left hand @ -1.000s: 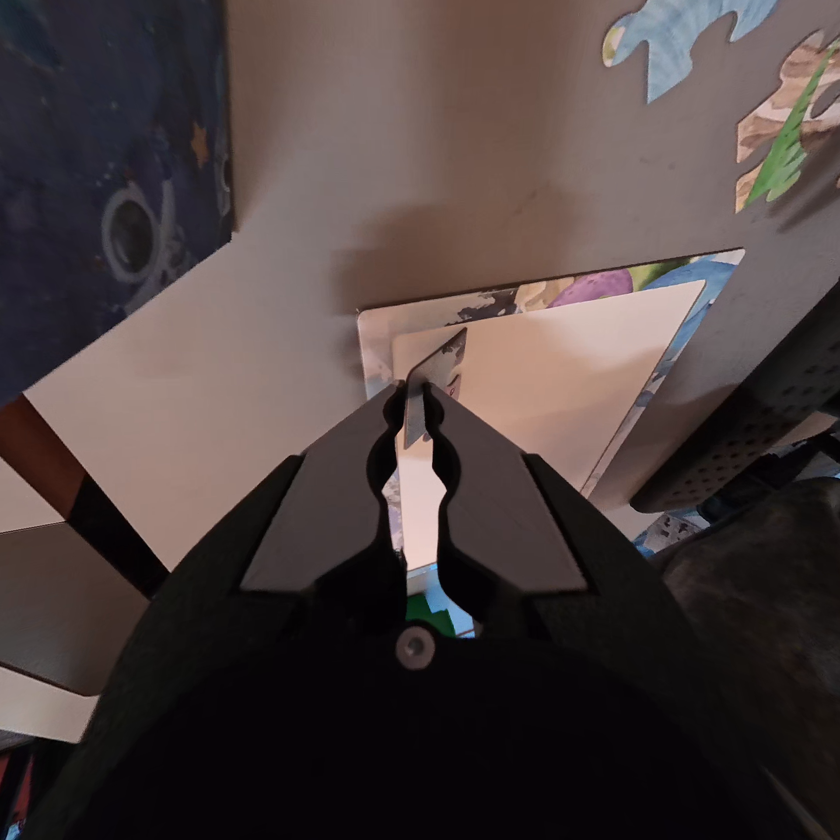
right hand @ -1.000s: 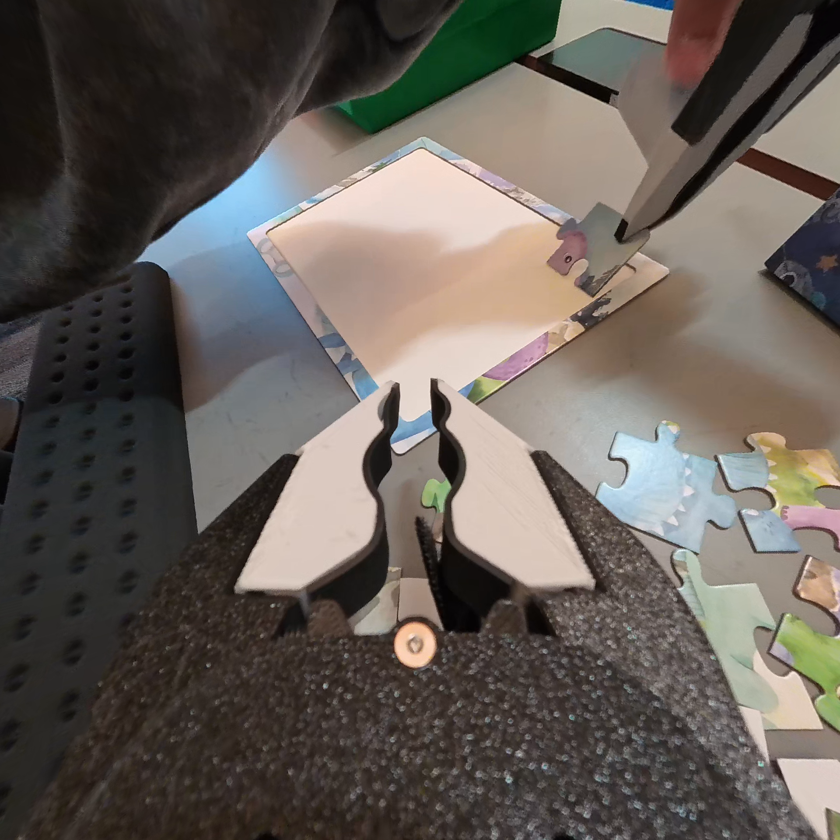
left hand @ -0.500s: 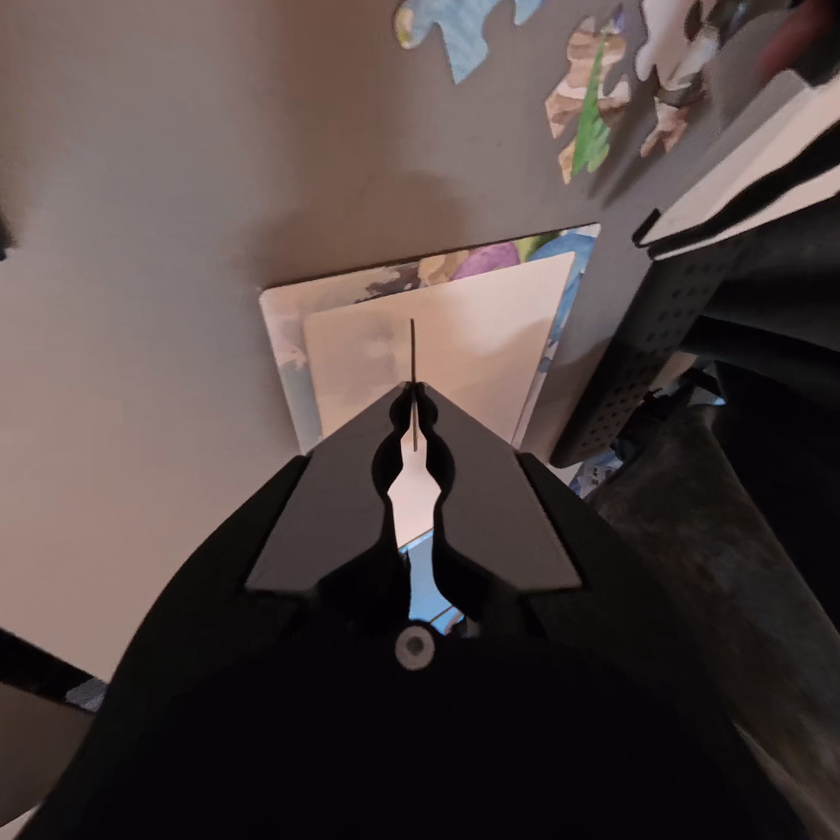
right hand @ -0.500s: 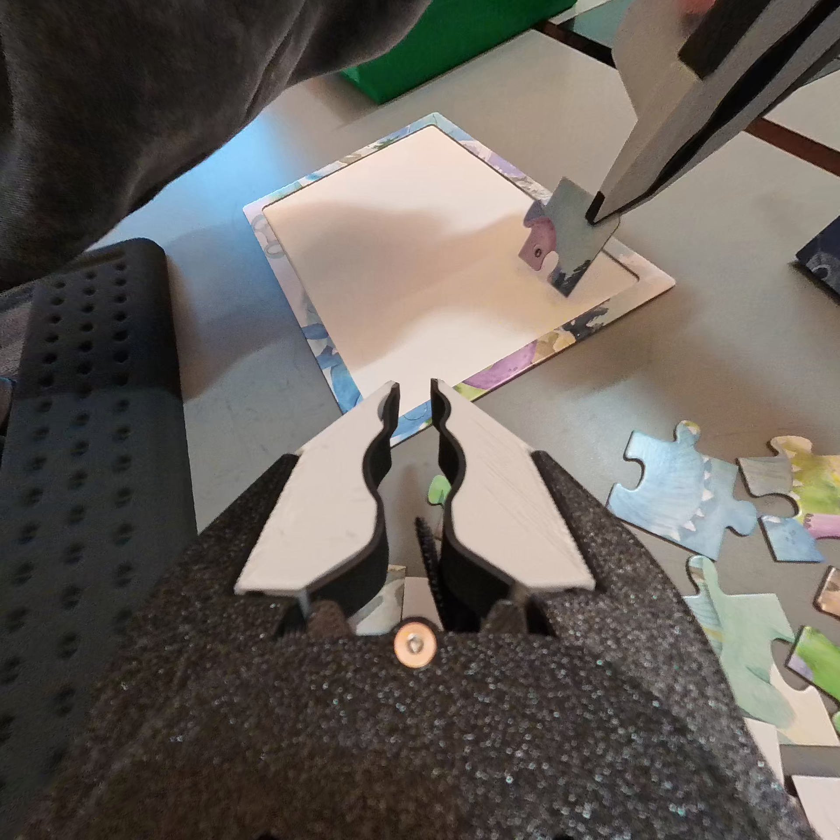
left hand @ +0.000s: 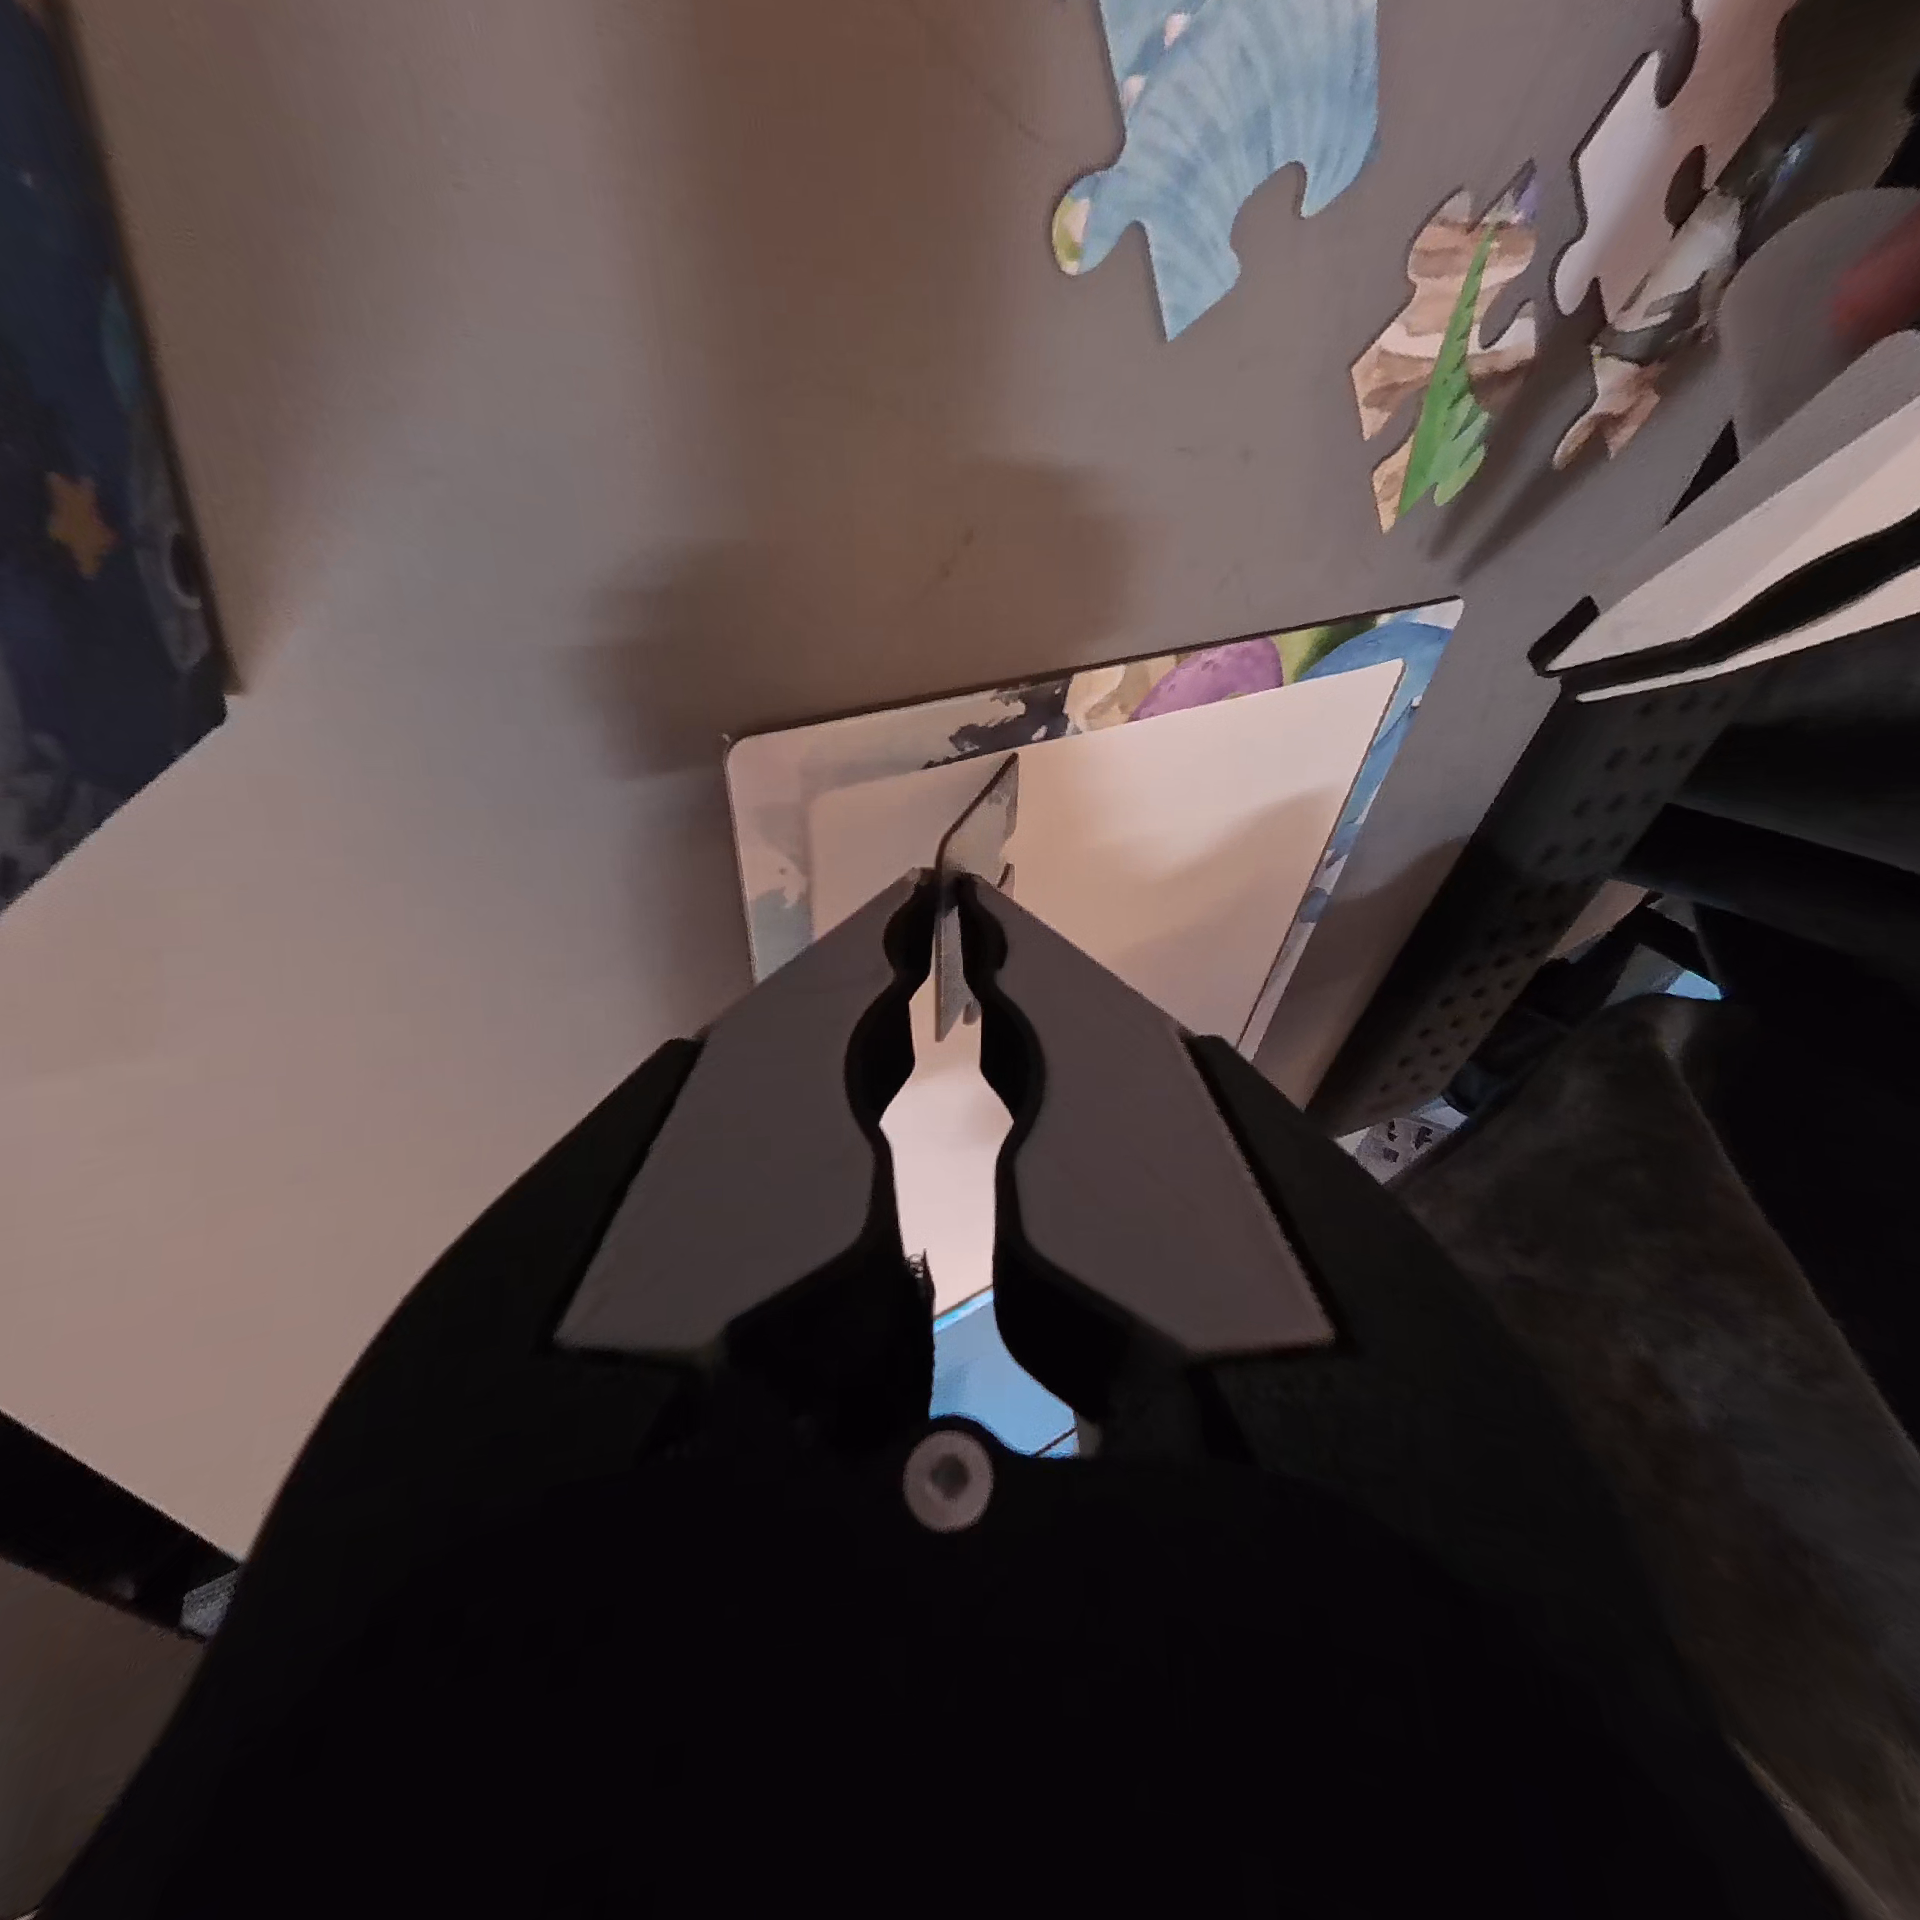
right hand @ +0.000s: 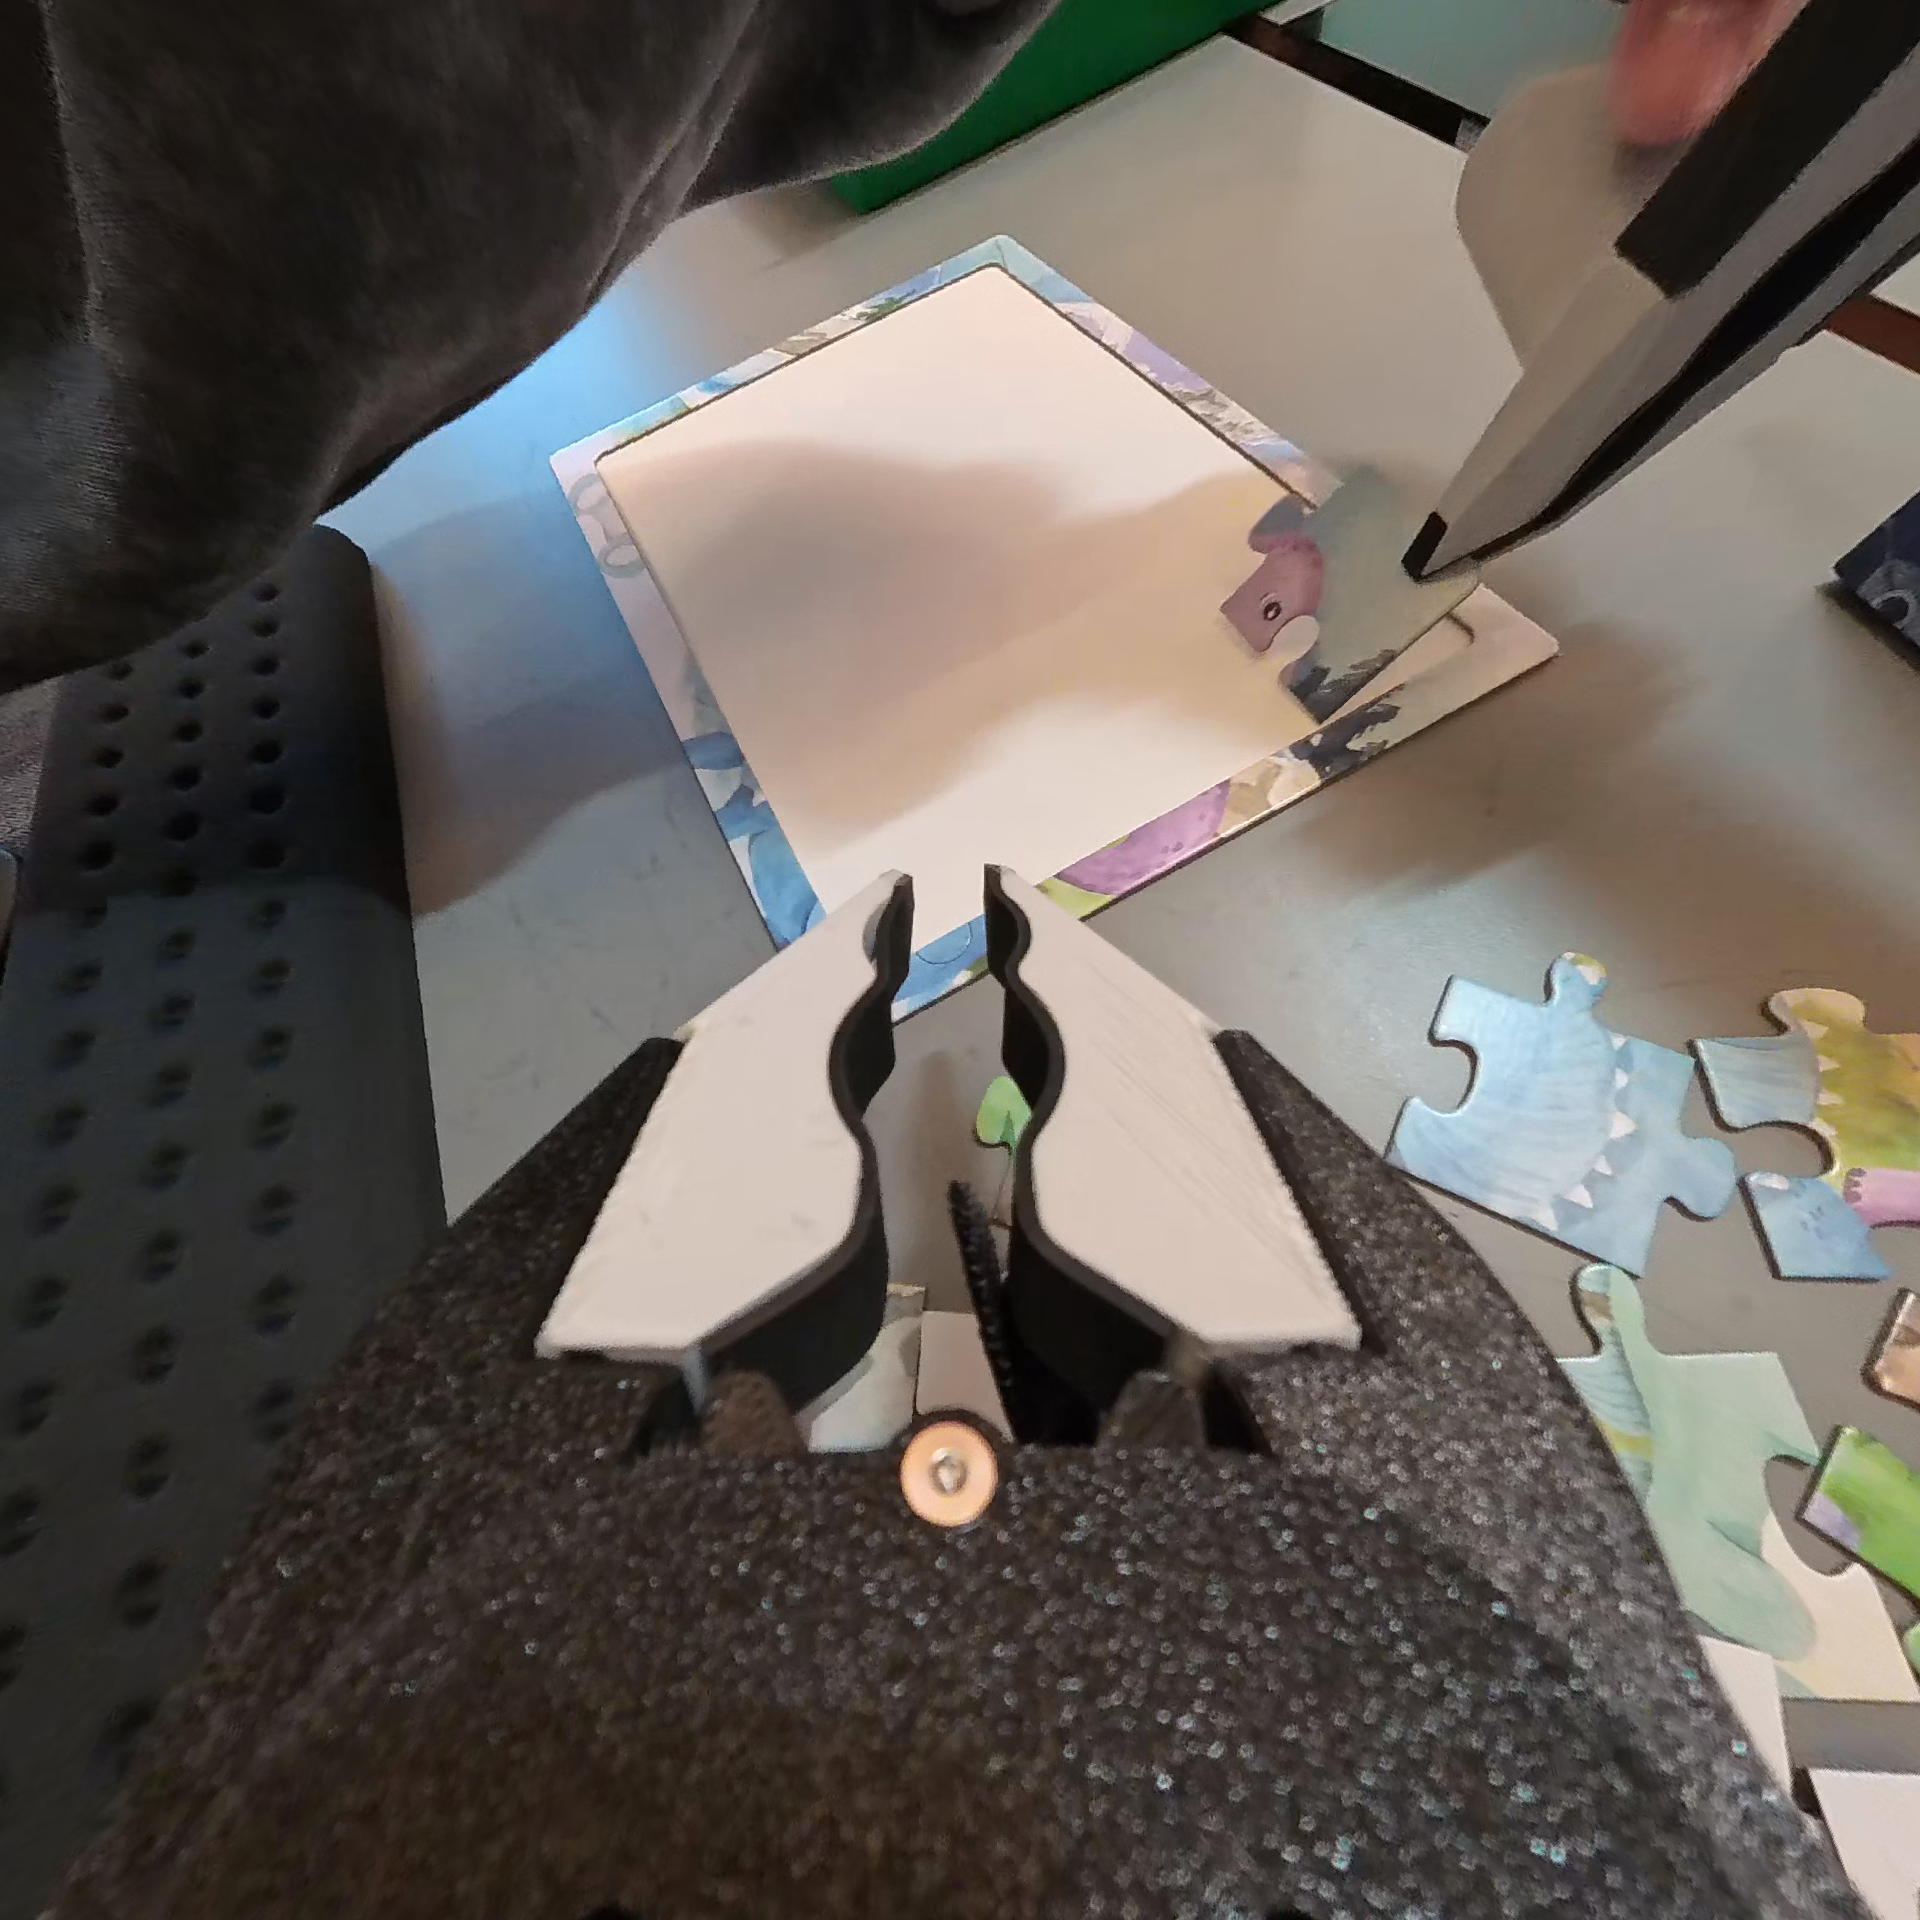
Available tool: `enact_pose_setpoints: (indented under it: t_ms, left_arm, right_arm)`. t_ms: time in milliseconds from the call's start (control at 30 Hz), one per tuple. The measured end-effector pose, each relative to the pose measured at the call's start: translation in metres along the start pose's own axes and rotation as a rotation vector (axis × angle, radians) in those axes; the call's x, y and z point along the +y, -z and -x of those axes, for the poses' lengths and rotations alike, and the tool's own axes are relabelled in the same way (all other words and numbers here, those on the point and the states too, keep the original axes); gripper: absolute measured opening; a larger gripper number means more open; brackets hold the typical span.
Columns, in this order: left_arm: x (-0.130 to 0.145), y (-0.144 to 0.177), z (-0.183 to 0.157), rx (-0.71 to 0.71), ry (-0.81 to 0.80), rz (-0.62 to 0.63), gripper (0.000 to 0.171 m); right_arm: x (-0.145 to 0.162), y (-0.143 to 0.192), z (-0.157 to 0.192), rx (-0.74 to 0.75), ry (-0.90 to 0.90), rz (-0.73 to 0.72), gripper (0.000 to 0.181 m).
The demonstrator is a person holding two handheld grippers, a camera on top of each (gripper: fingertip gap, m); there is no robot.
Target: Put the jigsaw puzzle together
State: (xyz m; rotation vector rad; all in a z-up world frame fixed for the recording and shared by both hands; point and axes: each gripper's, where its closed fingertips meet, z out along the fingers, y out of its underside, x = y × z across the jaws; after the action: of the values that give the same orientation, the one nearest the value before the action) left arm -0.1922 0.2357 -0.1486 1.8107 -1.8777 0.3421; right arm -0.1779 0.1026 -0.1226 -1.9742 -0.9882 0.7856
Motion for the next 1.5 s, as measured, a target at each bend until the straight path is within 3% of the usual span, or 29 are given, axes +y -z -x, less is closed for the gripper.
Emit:
enact_pose_setpoints:
  t_ms: [600, 800, 933, 1033, 1167, 1300, 1500]
  left_arm:
    - [0.002, -0.006, 0.005, -0.081, 0.026, -0.013, 0.015]
    - [-0.003, 0.004, 0.002, -0.129, 0.008, -0.11, 0.016]
    - [0.003, 0.019, 0.005, -0.182, 0.05, -0.268, 0.016]
    - [0.024, 0.012, 0.005, -0.287, 0.065, -0.349, 0.018]
    - [0.029, -0.008, -0.007, -0.377, 0.037, -0.551, 0.046]
    - [0.029, -0.01, -0.006, -0.472, 0.012, -0.724, 0.051]
    - [0.016, 0.0, -0.006, -0.591, -0.12, -0.854, 0.053]
  right_arm:
    - [0.004, -0.002, 0.0, 0.005, 0.012, 0.02, 0.013]
    - [0.004, -0.002, 0.001, 0.004, 0.015, 0.022, 0.013]
    - [0.005, -0.001, 0.0, 0.013, 0.021, 0.025, 0.013]
    - [0.008, 0.0, -0.012, 0.08, 0.021, 0.041, 0.013]
    - [-0.006, -0.002, -0.037, 0.173, 0.014, 0.034, 0.018]
    - [-0.019, -0.02, -0.053, 0.149, -0.014, 0.066, 0.021]
    - [-0.006, -0.049, -0.078, 0.188, 0.002, 0.198, 0.0]
